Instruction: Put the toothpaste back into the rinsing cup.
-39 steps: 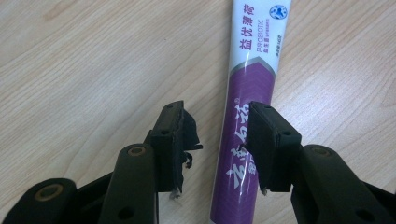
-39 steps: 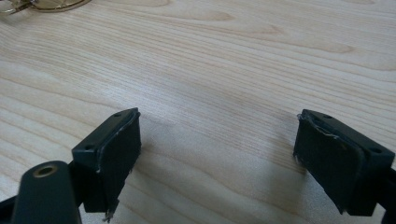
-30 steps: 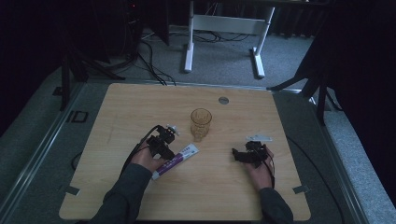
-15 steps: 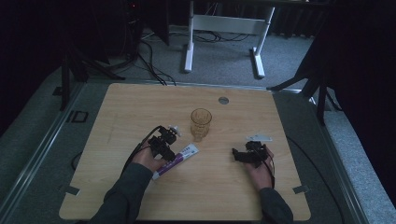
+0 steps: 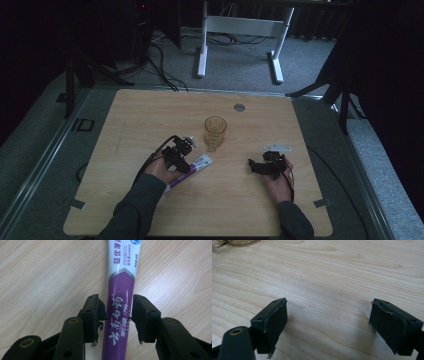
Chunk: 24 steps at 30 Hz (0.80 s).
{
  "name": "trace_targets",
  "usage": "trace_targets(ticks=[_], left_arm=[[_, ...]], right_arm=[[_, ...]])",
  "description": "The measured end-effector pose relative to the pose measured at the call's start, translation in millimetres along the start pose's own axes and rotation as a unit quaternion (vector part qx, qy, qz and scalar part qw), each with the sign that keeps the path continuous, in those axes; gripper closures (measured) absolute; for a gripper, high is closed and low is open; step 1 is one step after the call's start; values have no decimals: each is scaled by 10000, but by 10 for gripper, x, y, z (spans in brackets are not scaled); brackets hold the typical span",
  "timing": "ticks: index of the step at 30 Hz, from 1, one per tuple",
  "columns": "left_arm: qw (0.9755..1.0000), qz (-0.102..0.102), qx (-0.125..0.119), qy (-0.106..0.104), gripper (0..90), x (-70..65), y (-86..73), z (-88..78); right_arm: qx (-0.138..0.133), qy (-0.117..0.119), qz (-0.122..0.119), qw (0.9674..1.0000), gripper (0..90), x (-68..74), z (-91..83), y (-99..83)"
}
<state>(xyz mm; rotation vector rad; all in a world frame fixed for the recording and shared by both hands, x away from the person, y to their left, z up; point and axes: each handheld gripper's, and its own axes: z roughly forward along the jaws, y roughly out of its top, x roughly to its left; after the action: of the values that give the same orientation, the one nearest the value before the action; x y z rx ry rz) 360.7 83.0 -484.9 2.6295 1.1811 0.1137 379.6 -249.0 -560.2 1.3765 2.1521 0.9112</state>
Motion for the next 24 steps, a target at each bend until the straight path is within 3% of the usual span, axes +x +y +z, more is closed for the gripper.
trace_targets(ticks=[24], left_arm=[[9994, 127, 312, -113, 583, -55, 78, 149]], right_arm=[[-1, 1, 3, 10000, 148, 0, 0, 0]])
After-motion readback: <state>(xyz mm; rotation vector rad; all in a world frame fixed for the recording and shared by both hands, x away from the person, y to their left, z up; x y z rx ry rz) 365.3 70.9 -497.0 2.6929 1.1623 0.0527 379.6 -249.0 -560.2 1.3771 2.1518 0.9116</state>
